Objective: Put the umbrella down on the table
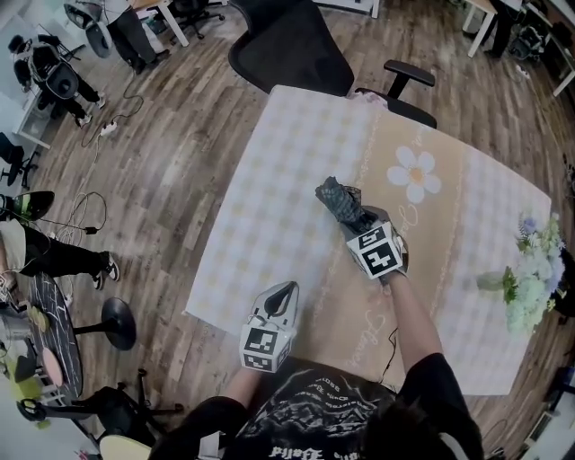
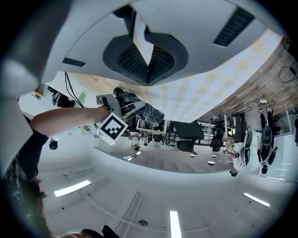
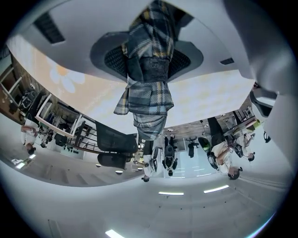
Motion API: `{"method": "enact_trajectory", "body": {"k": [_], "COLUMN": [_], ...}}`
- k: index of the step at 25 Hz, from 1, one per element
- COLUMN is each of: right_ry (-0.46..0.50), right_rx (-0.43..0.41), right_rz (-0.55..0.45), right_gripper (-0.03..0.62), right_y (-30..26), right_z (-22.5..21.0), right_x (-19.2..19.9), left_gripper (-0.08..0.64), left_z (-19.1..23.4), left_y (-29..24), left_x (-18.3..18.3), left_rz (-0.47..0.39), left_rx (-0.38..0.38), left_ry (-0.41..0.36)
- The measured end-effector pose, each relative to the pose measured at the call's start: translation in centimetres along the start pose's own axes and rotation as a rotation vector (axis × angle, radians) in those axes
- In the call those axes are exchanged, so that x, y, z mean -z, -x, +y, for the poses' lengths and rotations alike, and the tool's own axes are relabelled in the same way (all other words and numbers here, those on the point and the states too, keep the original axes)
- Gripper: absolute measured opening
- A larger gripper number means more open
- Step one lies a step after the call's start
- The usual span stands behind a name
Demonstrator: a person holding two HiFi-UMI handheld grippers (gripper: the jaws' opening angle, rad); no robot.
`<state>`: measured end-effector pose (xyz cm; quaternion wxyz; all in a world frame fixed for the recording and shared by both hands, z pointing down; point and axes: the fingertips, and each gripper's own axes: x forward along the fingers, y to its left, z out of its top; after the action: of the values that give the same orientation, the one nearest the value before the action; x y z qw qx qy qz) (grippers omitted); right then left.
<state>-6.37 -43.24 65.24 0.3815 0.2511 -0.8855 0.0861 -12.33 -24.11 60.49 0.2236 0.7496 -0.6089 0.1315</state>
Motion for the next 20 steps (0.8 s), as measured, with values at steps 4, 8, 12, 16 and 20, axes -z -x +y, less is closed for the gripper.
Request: {"method": "enact_trajectory", "body": {"k": [4,8,12,16,20], "right_ry": [0.050,0.089,0.125,0.139,0.135], "right_rx": [0.011,0.019,0.023,0.020,0.014], "right_rz": [0.059,0.102,0.142,0.191,0.201], "right_gripper": [0.222,0.224,0.224,0.231,0.240], "right_y": [-1.8,-2.7,-3.3,-4.3,-4.5], "right_z": [-0.4,-0.1,0.7,0.2,0.1], "right_x": [0.7,1.4,2.2,2.3,2.4], "left_gripper": [0.018,0.018,0.018,0.018,0.018], "left_z": [0.5,0.7,0.9,1.7,1.7], "left_y": [-0.3,-0.2,0.4,-0.1,0.1], "left_x": [0.4,1.5,1.8,1.8,2.0], "left_rz": [0.021,0.047,0.056,0.061,0.065], "left_rx": [0.000,-0.001,0.007,-0.010,-0.005], "left_ry": [-0.001,0.010,0.015,0.048,0.043]}}
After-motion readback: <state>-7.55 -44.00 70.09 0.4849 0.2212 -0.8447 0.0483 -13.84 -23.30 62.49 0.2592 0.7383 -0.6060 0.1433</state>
